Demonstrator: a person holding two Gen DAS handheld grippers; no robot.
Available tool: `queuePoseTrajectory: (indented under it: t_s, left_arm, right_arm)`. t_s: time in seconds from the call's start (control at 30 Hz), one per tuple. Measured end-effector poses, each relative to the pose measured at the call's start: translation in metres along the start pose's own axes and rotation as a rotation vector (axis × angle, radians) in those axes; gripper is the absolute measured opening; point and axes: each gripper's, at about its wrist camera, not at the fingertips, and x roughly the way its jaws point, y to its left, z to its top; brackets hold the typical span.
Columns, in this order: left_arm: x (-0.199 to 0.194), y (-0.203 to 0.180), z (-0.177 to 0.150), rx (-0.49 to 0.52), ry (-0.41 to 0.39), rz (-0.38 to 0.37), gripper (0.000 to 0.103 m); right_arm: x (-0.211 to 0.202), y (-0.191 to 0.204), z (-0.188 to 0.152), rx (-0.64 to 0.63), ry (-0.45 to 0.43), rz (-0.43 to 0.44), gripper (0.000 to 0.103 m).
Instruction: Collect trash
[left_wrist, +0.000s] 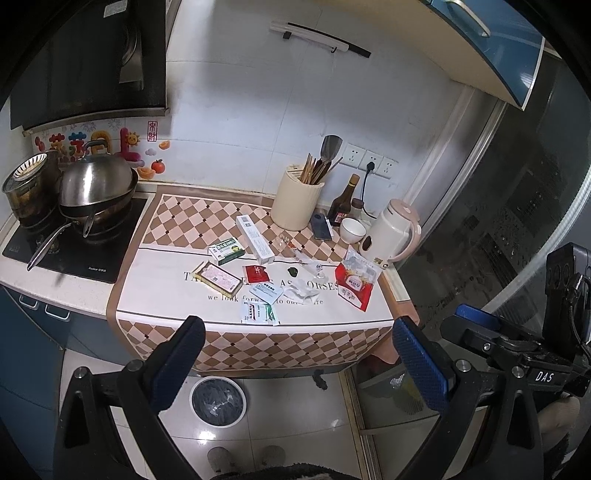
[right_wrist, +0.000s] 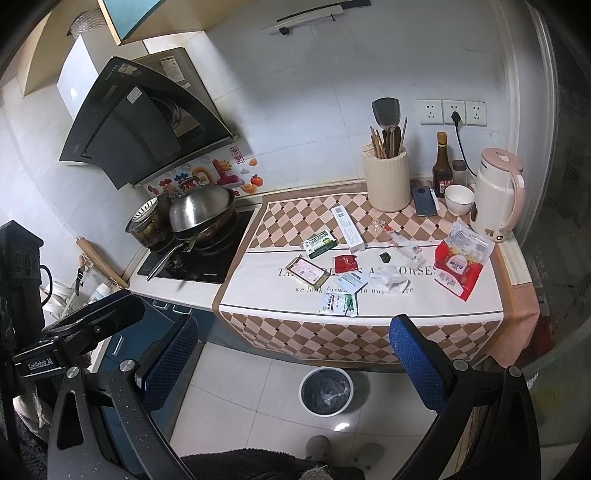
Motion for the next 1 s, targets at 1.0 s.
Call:
queuePoseTrajectory:
  t_s: [1.0]
  left_arm:
    - [-0.0017,-0.0057,0.0048,0.002,-0.002,-0.005,0.103]
  right_arm:
    - [0.0007,-0.0002,-0.0027,0.001,0.0,0.006,0.103]
